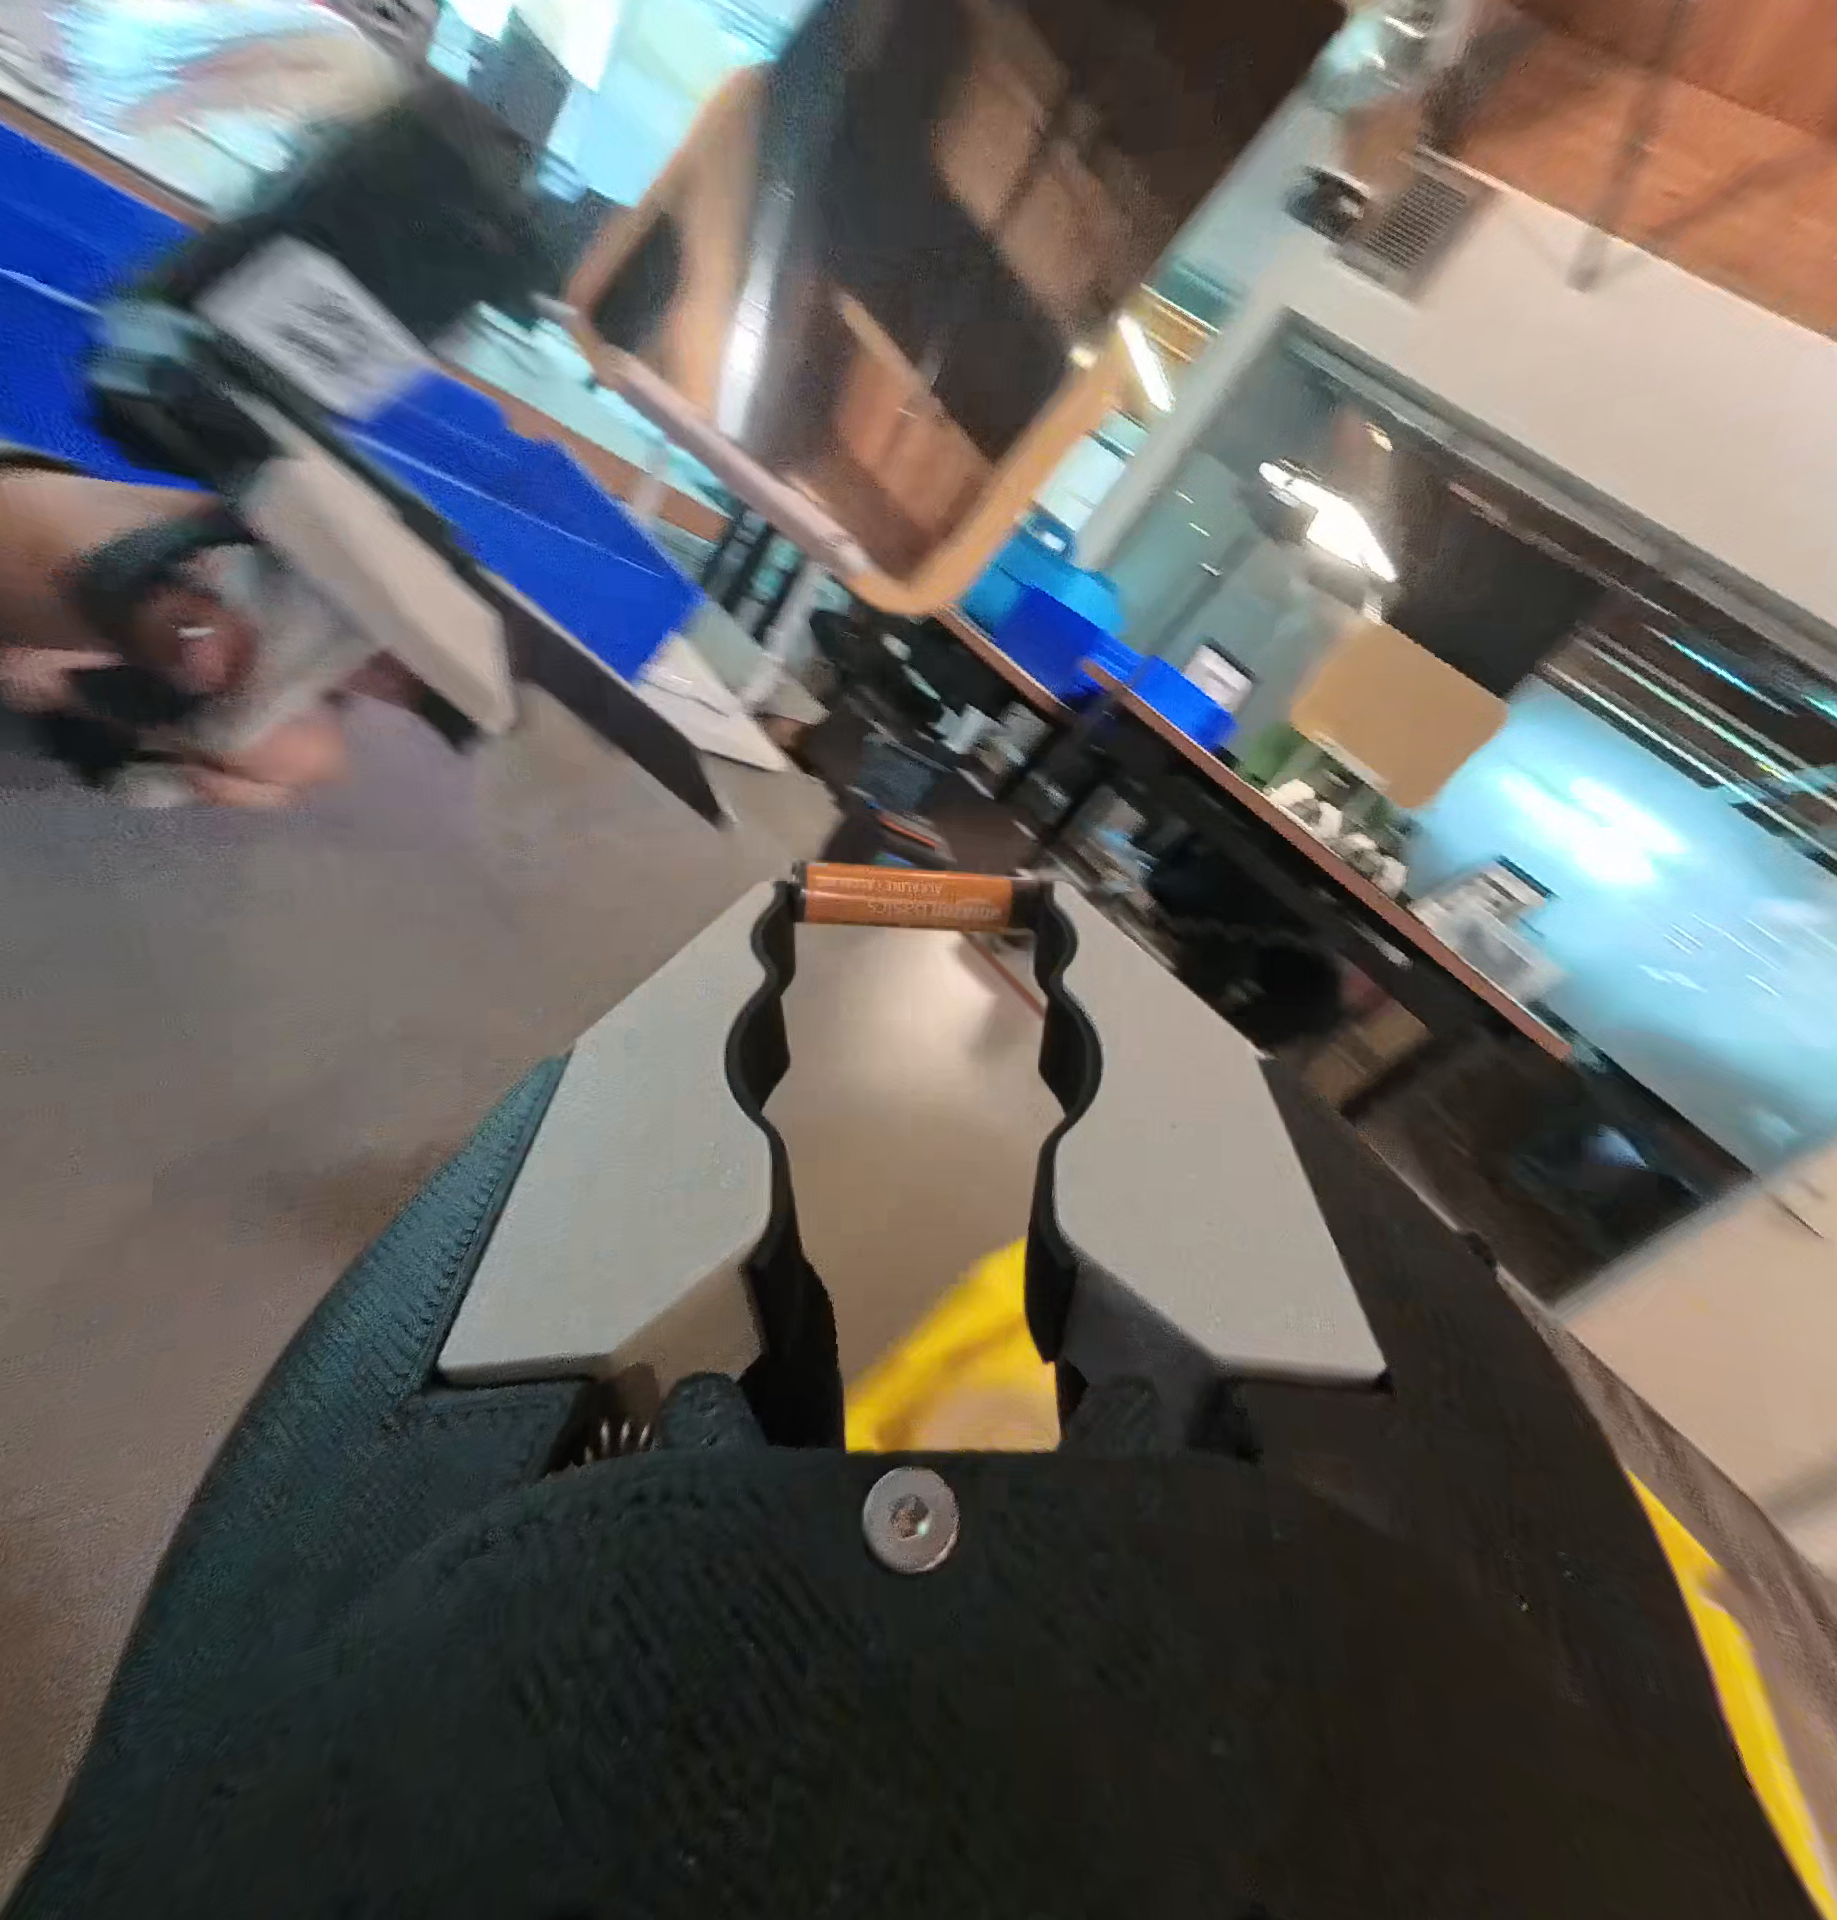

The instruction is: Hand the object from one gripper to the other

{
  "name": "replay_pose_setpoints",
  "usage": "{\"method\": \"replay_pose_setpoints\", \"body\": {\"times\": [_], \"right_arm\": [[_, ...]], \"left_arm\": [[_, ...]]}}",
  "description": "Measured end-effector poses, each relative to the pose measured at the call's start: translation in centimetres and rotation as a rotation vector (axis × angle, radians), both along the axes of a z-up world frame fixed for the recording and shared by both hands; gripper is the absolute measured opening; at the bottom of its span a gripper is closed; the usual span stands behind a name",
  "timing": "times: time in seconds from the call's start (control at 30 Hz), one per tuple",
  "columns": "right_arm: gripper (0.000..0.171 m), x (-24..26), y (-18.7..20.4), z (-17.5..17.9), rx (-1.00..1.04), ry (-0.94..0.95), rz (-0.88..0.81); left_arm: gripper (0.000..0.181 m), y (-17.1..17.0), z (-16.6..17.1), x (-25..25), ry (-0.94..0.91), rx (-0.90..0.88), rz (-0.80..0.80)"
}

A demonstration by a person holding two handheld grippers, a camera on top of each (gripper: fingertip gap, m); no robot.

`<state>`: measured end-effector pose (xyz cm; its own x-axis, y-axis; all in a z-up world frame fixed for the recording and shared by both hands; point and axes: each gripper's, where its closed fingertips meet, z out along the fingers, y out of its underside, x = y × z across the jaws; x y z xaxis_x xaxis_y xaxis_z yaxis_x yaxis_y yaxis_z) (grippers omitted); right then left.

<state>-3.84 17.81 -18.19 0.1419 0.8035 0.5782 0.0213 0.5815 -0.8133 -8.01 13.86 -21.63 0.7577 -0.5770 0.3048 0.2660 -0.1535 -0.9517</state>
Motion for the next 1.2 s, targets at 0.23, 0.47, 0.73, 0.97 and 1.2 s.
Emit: {"method": "replay_pose_setpoints", "body": {"times": [0.23, 0.47, 0.73, 0.97, 1.2], "right_arm": [[0.045, 4.2, 12.2, 0.0, -0.087, -0.127, -0.529], [0.081, 6.8, 17.7, -3.6, -0.401, -0.283, -0.612], [0.081, -0.2, 5.6, -2.3, -0.257, -0.213, -0.186], [0.078, -3.4, -4.3, -5.3, -0.326, -0.117, 0.127], [0.064, -2.9, -3.8, -5.7, -0.085, 0.047, 0.122]], "left_arm": [[0.075, 0.2, -0.6, -4.6, 0.207, 0.190, 0.367], [0.078, 1.2, -2.8, -3.3, 0.311, 0.141, 0.337], [0.067, 1.1, -3.2, -2.5, 0.354, 0.126, 0.311], [0.045, 0.7, -2.5, -3.3, 0.367, 0.105, 0.348], [0.036, -1.2, 3.2, -6.0, 0.439, 0.249, 0.507]]}}
